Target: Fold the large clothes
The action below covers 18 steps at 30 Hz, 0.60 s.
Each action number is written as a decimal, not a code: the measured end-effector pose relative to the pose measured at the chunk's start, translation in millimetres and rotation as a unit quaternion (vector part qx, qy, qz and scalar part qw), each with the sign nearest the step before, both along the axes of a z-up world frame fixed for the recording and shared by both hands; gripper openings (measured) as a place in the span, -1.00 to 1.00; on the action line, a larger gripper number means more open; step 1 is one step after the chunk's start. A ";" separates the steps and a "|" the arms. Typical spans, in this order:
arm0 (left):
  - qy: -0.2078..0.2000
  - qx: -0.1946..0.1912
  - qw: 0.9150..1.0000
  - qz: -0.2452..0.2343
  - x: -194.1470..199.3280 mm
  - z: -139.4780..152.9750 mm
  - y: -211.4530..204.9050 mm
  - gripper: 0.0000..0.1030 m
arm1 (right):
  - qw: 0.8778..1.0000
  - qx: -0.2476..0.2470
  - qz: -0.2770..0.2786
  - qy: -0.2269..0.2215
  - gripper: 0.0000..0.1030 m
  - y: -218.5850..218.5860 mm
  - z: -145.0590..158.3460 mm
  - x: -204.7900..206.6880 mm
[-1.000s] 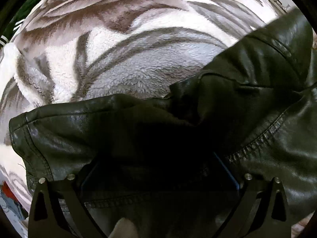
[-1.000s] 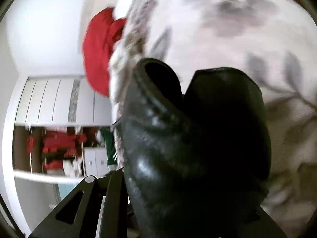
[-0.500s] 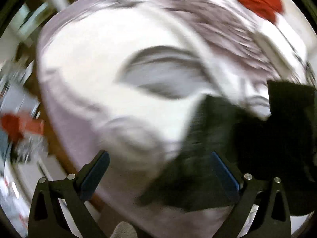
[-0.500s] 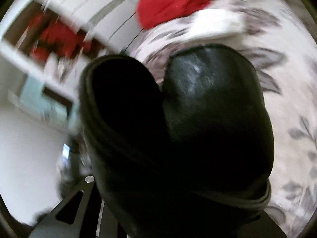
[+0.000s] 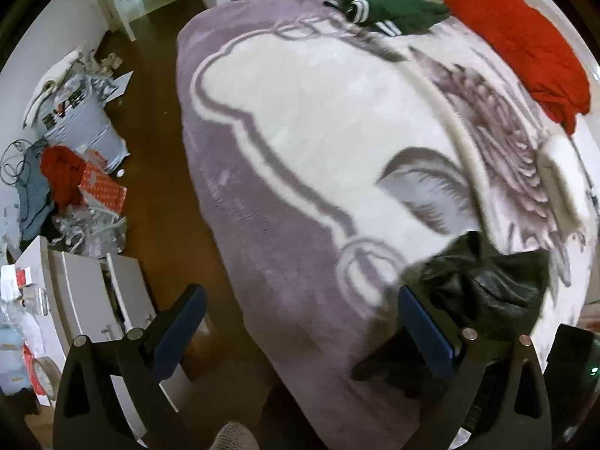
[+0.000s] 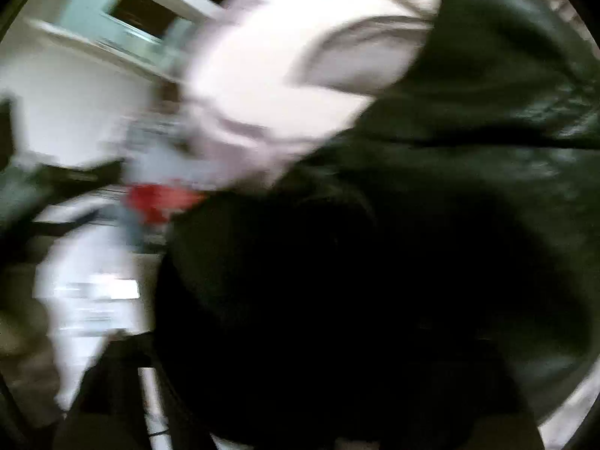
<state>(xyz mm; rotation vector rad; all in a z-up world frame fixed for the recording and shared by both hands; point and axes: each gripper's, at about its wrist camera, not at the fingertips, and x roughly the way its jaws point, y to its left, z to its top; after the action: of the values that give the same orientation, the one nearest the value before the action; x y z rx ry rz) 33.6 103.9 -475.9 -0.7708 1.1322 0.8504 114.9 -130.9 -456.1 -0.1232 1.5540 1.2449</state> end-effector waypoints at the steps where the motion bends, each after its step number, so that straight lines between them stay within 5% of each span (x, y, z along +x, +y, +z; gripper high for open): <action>1: -0.006 -0.002 1.000 -0.004 4.1 5.7 -2.6 1.00 | 0.999 0.031 -0.008 0.039 0.62 -9.8 6.3 4.8; 4: -0.021 -0.005 1.000 -0.022 17.4 14.8 -14.1 1.00 | 0.987 0.074 -0.041 0.134 0.63 -48.7 21.8 26.2; 7: -0.011 0.007 0.999 -0.052 35.3 9.5 -32.5 1.00 | 0.978 0.059 -0.134 0.149 0.63 -100.2 35.1 59.9; 10: -0.017 -0.023 0.998 -0.063 52.6 -21.2 -50.3 1.00 | 0.980 -0.036 -0.186 0.062 0.47 -129.5 37.7 83.8; 12: -0.003 -0.047 0.996 -0.070 64.4 -50.9 -60.0 1.00 | 0.981 -0.080 -0.174 0.034 0.00 -122.2 26.1 87.9; 16: 0.077 -0.056 0.991 -0.094 83.9 -120.0 -73.5 1.00 | 0.976 -0.170 -0.133 -0.007 -0.02 -85.4 -18.1 91.0; 18: 0.071 -0.072 0.991 -0.083 82.0 -144.0 -69.3 1.00 | 0.972 -0.201 -0.117 -0.026 0.08 -66.9 -32.6 98.2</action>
<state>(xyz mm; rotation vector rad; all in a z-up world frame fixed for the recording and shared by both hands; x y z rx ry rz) 115.6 34.6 -619.9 -0.7312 1.3771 0.6976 213.1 -197.8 -488.7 -0.2236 1.7044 0.7267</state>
